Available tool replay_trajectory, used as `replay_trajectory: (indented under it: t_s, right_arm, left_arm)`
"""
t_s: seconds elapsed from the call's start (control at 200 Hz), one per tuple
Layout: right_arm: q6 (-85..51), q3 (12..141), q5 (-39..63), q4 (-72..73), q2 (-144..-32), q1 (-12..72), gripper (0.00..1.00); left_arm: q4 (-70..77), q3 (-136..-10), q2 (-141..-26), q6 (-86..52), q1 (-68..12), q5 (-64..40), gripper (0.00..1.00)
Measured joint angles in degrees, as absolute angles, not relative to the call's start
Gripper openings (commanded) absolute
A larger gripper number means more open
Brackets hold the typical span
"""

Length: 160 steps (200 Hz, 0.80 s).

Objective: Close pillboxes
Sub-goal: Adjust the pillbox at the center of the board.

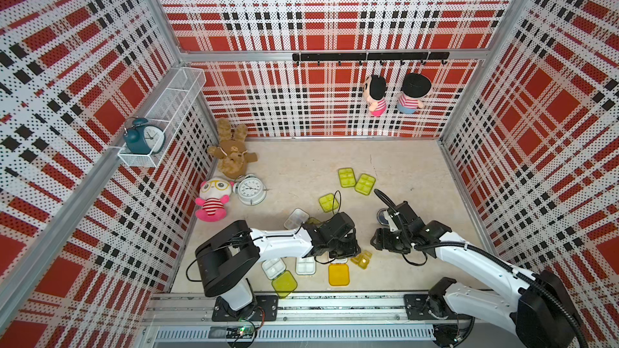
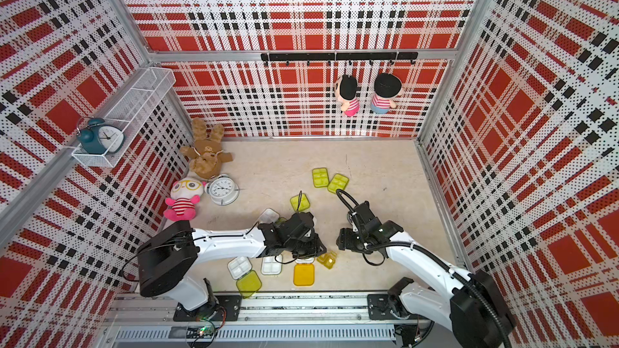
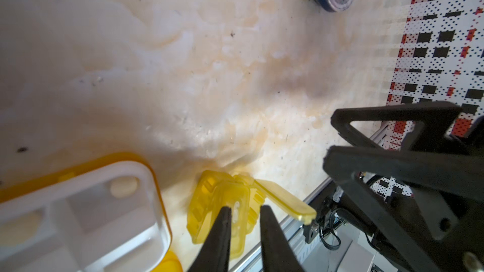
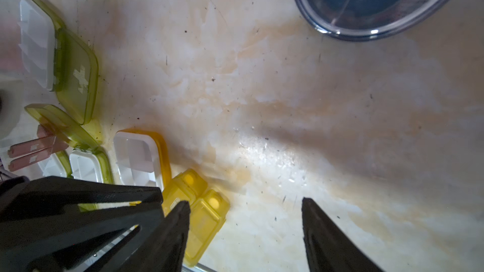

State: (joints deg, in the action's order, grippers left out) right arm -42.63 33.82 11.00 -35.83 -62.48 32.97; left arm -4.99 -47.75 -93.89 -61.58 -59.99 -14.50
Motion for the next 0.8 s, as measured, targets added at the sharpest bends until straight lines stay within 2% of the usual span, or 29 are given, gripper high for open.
replay_trajectory:
  t_s: [0.336, 0.802]
  right_arm:
    - [-41.4, 32.8, 14.2, -36.4, -61.1, 32.8, 0.70]
    - [-45.0, 28.5, 16.2, -36.8, -49.7, 32.8, 0.70]
  left_arm:
    - [-2.4, -49.0, -97.3, -61.5, -60.2, -14.7, 0.22]
    - [-3.0, -57.6, -105.4, -56.8, -60.1, -16.4, 0.22]
